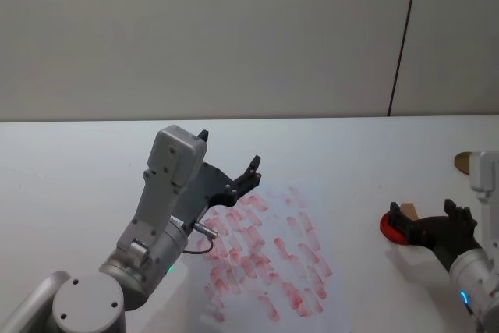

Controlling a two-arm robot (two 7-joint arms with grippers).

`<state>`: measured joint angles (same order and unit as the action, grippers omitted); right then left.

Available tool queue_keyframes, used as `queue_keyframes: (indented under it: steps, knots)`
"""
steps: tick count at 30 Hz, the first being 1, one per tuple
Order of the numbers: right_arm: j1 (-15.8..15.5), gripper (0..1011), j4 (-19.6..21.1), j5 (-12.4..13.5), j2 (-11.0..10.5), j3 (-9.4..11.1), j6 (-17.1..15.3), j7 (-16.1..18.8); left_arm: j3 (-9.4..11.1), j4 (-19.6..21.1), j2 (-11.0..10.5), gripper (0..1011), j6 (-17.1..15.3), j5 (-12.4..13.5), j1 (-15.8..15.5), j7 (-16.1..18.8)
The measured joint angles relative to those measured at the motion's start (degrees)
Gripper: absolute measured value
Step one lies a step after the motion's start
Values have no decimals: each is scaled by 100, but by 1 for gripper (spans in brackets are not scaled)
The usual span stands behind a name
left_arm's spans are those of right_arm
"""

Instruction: Use the one hand to pick up the stamp and affix it onto the A4 paper.

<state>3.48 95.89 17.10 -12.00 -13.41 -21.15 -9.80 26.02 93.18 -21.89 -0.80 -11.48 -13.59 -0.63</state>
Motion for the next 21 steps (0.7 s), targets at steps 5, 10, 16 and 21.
queue_keyframes:
  steps: [5,10,16,21]
  knots:
    - [85,912,-100,-27,67,8,-150,-68,0,0,0,993,0,0,0,0]
    - [149,781,-168,-42,124,16,-303,-141,0,0,0,993,0,0,0,0]
    - [231,606,-279,-71,194,24,-469,-199,0,0,0,993,0,0,0,0]
    - [281,476,-357,-99,235,26,-537,-197,0,0,0,993,0,0,0,0]
